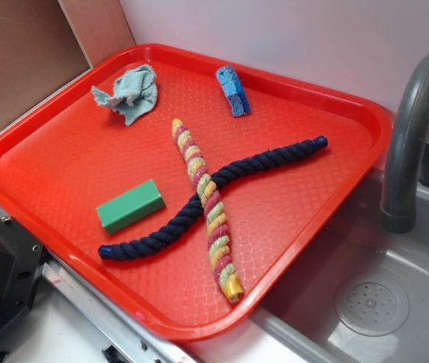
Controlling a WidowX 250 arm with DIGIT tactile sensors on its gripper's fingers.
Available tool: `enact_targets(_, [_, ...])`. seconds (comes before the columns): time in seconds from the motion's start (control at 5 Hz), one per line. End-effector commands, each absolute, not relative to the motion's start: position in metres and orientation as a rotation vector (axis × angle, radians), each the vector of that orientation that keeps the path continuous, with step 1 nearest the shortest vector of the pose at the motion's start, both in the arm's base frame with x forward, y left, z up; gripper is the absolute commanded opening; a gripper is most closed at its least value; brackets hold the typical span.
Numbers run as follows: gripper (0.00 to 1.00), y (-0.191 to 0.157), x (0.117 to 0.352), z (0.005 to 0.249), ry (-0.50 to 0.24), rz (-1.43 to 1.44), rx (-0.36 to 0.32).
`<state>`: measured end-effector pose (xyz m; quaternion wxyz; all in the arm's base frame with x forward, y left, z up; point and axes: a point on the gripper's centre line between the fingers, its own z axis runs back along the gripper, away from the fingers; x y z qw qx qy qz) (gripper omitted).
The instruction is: Grab the multicolored rope.
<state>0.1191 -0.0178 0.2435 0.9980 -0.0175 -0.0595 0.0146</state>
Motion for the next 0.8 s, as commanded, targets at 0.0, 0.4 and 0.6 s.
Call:
enact_targets(0.0, [1.0, -0.018, 0.119, 0.244, -0.119, 0.029, -0.035])
enact_targets(0.4, [1.0, -0.026, 0.14, 0.22, -0.081, 0.529, -0.094])
enact_targets(0.6, [1.0, -0.028, 0.162, 0.196, -0.049, 0.784, -0.15])
